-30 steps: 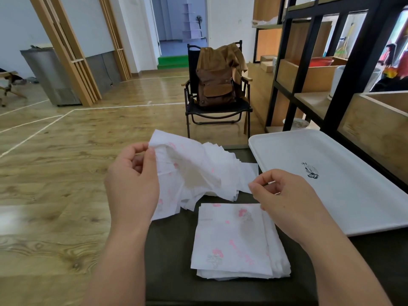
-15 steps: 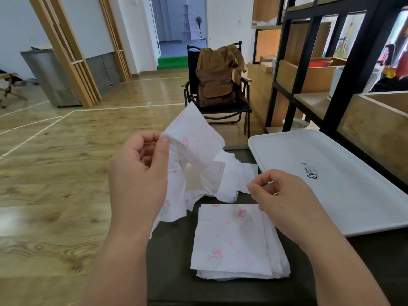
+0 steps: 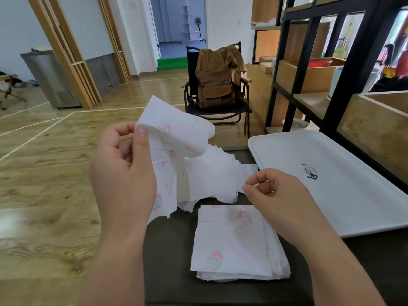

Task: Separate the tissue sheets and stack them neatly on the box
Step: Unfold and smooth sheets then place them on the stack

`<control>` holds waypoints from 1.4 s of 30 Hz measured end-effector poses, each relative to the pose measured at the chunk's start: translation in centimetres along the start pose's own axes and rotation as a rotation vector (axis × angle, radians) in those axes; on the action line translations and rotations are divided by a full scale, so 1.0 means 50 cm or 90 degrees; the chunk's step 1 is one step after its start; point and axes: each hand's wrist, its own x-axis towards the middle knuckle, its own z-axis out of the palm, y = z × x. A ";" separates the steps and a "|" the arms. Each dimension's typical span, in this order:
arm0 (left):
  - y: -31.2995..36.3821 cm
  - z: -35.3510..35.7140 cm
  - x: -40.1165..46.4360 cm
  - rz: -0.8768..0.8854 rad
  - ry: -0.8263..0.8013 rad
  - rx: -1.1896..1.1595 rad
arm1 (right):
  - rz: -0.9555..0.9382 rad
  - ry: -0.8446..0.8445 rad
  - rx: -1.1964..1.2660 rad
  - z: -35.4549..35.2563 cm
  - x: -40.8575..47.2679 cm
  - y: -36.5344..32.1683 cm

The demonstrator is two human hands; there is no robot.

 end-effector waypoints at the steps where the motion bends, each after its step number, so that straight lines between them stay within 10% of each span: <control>1: 0.003 -0.002 0.000 0.006 0.003 -0.006 | -0.001 0.002 0.003 0.000 0.000 0.000; 13: 0.039 -0.025 0.010 0.050 0.032 -0.080 | -0.011 0.016 0.007 0.001 -0.003 -0.004; 26: 0.019 -0.012 0.015 -0.293 -0.069 -0.306 | -0.180 -0.154 0.213 0.038 -0.013 -0.085; 36: -0.100 0.027 -0.005 -0.396 -0.079 -0.153 | -0.096 -0.034 0.241 0.042 0.003 -0.061; 42: -0.107 0.027 -0.009 -0.407 -0.281 -0.092 | -0.101 -0.028 0.271 0.036 0.012 -0.049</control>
